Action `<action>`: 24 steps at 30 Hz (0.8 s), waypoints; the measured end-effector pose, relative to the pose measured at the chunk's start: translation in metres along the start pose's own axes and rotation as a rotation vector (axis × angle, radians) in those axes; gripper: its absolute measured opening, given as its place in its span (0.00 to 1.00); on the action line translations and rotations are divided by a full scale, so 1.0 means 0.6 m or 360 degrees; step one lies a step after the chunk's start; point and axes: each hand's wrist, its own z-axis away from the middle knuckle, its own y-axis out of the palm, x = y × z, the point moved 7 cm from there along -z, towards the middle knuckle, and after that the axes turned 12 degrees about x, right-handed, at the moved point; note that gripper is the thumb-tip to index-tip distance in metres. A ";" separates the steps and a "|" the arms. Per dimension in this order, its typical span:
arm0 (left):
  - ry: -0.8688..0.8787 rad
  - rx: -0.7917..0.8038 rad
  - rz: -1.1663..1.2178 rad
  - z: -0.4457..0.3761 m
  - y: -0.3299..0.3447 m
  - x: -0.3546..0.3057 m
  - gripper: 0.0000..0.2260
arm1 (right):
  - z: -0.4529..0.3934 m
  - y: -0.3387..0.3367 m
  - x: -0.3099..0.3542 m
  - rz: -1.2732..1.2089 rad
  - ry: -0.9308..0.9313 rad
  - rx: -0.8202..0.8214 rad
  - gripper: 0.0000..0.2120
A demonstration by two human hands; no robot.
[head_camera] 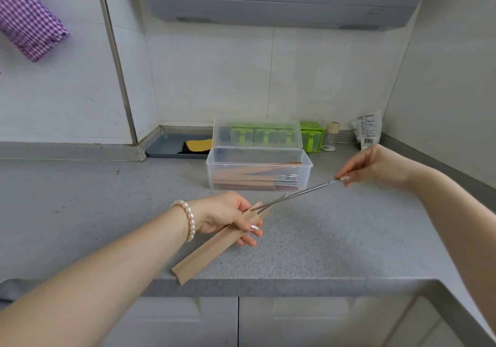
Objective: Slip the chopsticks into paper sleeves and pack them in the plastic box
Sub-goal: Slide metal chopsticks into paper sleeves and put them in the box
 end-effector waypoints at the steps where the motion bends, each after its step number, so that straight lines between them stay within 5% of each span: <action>1: -0.0010 0.0000 -0.0032 0.002 0.000 -0.001 0.08 | 0.001 -0.002 0.003 0.0011 -0.0006 0.0000 0.19; 12: -0.0036 0.0113 -0.0190 0.005 0.020 -0.013 0.07 | -0.002 0.011 0.024 0.0169 -0.0003 0.0130 0.17; 17: 0.0120 0.0165 -0.0157 0.003 0.038 -0.043 0.05 | -0.015 0.066 0.031 0.0070 -0.0032 0.0247 0.08; 24: 0.0100 0.0123 -0.0181 -0.006 0.040 -0.042 0.06 | -0.043 0.148 0.039 -0.0347 -0.0035 0.0294 0.26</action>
